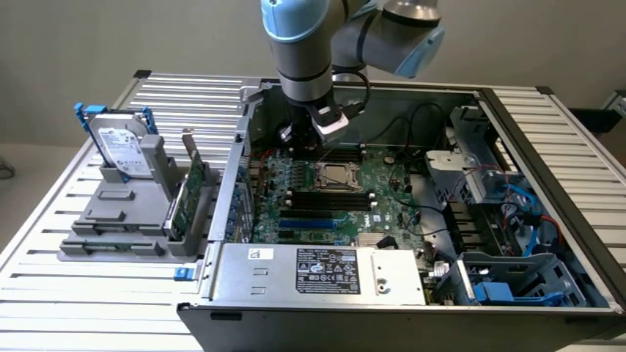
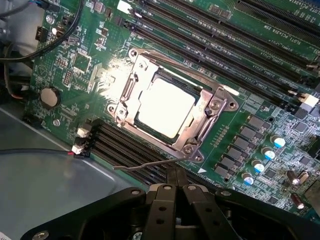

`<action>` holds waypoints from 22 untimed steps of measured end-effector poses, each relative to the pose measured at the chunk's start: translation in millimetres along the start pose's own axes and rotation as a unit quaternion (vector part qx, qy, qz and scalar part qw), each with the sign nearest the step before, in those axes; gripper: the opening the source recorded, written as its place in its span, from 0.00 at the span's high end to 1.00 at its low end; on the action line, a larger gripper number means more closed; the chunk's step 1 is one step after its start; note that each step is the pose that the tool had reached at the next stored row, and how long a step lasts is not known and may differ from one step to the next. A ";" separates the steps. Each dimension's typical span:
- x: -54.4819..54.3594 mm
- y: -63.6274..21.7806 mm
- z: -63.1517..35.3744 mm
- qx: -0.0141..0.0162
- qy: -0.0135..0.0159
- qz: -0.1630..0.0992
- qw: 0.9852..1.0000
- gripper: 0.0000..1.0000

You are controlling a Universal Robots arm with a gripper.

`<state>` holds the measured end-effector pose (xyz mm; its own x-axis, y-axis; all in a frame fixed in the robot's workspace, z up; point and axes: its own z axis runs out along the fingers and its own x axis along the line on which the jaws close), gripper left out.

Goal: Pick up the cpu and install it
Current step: 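Install the first cpu locking lever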

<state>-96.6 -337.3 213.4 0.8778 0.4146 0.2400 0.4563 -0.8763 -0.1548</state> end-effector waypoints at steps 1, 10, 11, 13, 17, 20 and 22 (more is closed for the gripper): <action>-0.1 0.0 0.3 0.000 0.000 -0.001 1.000 0.89; -1.2 0.7 4.6 0.001 -0.002 -0.012 1.000 0.89; -1.2 0.8 5.0 0.001 -0.002 -0.013 1.000 0.89; -1.3 1.0 5.7 0.001 -0.002 -0.015 1.000 0.89; -1.2 1.4 7.2 0.002 -0.001 -0.017 1.000 0.89; -1.1 1.7 8.1 0.002 -0.001 -0.018 1.000 0.89; -1.0 1.9 8.6 0.002 0.000 -0.019 1.000 0.89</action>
<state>-95.3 -337.3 204.6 0.8599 0.4480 0.2449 0.4899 -0.8590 -0.1486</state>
